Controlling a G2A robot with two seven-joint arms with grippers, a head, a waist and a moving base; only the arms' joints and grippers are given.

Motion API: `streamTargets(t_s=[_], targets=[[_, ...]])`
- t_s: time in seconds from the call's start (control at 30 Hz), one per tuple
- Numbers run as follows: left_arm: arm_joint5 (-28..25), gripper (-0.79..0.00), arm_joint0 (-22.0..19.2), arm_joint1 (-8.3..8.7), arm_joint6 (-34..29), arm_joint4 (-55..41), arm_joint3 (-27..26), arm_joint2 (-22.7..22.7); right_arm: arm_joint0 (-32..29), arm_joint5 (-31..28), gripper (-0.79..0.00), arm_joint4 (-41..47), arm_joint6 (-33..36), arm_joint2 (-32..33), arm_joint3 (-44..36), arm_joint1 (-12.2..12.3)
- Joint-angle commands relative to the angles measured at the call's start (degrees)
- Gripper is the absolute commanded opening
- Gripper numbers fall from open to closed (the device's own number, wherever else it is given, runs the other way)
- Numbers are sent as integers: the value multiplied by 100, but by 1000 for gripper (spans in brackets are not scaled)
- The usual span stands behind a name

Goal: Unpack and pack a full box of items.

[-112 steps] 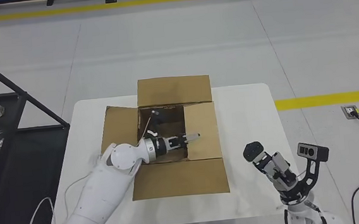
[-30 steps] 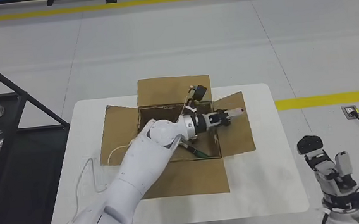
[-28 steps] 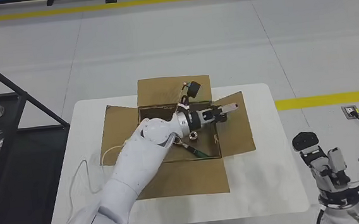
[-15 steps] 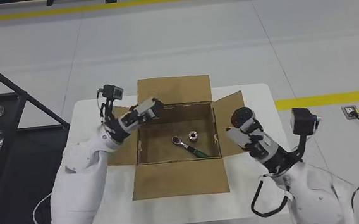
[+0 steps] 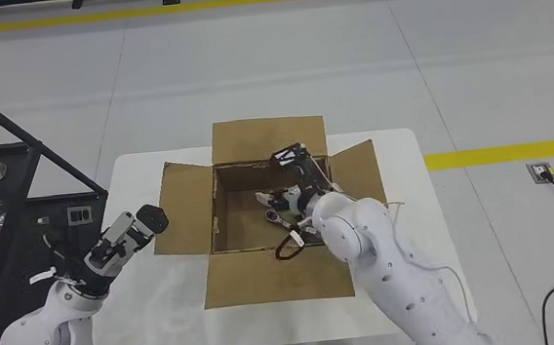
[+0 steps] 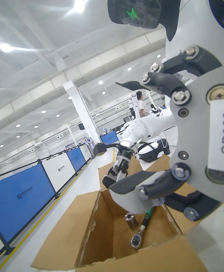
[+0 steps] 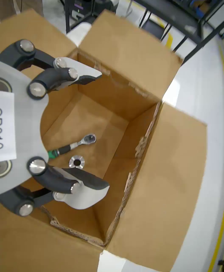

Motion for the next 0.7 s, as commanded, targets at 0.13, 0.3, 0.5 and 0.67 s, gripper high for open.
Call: streamTargets(t_s=[0.13, 0.3, 0.5, 0.67], targets=[[-74, 0, 109, 30, -111, -109, 76, -2, 646, 297, 0, 338, 633, -154, 1464, -150], [-74, 0, 109, 30, -111, -109, 76, -2, 763, 234, 0, 410, 683, -341, 1924, -242], [-74, 0, 109, 30, -111, -109, 76, -2, 790, 447, -18, 374, 263, -506, 2295, -355], [-74, 0, 109, 30, -111, -109, 76, -2, 898, 551, -249, 339, 151, -638, 2595, -451]])
